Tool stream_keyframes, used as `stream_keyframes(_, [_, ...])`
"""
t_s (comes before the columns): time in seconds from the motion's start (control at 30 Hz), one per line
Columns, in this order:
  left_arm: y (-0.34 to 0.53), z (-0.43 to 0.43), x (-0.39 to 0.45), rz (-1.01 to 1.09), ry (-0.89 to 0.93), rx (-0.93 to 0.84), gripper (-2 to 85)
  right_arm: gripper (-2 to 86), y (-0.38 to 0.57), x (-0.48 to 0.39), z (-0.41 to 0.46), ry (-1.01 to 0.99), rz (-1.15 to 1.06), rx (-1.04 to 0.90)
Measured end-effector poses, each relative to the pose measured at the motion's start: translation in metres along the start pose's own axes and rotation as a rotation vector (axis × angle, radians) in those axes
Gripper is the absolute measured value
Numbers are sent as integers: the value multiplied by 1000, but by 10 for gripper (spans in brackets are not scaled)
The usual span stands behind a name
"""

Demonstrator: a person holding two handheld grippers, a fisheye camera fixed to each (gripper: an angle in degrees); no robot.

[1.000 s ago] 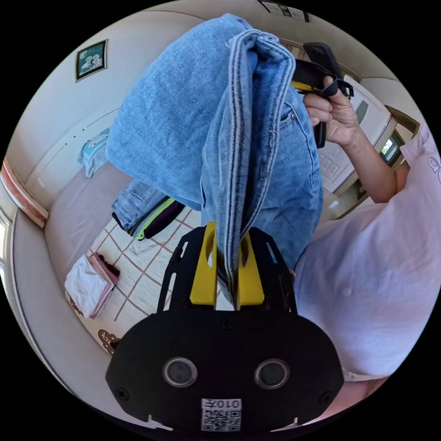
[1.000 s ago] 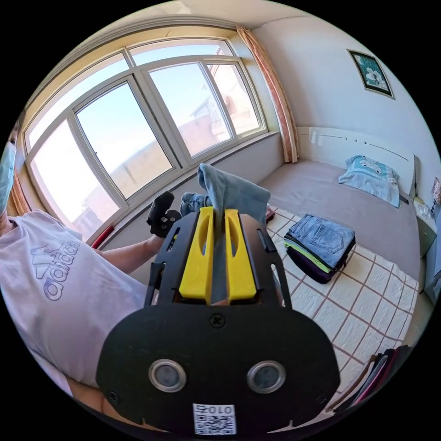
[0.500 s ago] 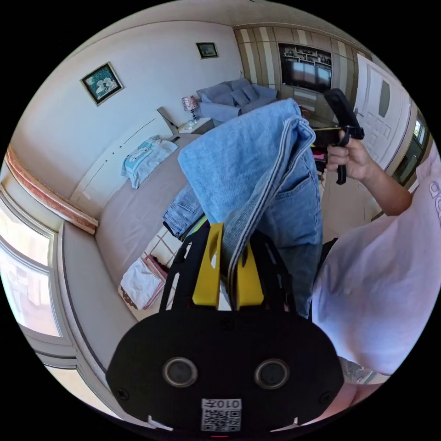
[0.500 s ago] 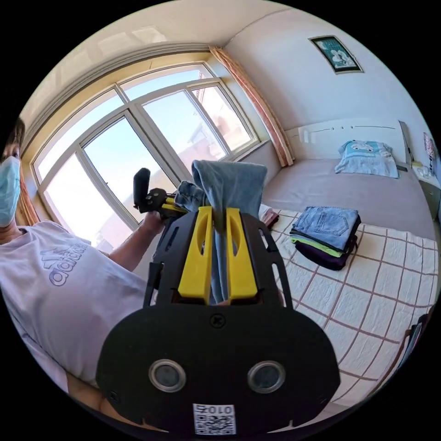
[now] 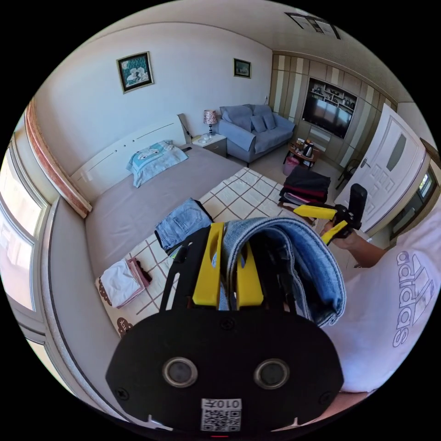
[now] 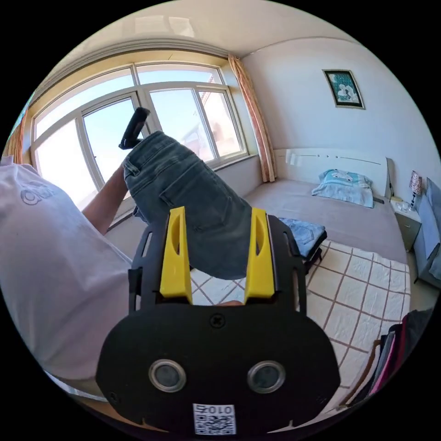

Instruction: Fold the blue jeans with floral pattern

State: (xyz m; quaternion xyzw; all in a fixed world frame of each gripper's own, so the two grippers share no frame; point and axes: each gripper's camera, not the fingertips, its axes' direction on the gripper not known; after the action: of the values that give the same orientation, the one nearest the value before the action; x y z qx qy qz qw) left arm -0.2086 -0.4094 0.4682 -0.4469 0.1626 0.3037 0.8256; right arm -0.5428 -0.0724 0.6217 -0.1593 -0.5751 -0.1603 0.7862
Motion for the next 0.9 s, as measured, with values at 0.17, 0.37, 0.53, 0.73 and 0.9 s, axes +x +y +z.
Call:
stream_keyframes(0.17, [-19, 29, 6, -53, -47, -19, -1, 250, -34, -59, 12, -99, -184, 56])
stream_keyframes(0.37, [-23, 29, 1, -64, -65, 1, -2, 184, -41, -70, 28, 182, -127, 16])
stream_keyframes(0.53, [-14, 28, 1, -13, -103, -1, -2, 69, -62, -50, 27, 219, -59, -22])
stream_keyframes(0.73, [25, 40, -21, 65, -29, -17, 7, 22, -83, -33, 26, 218, -1, -111])
stream_keyframes(0.9, [91, 63, -45, 74, 185, -72, 88, 20, -126, -49, 29, 302, -80, -186])
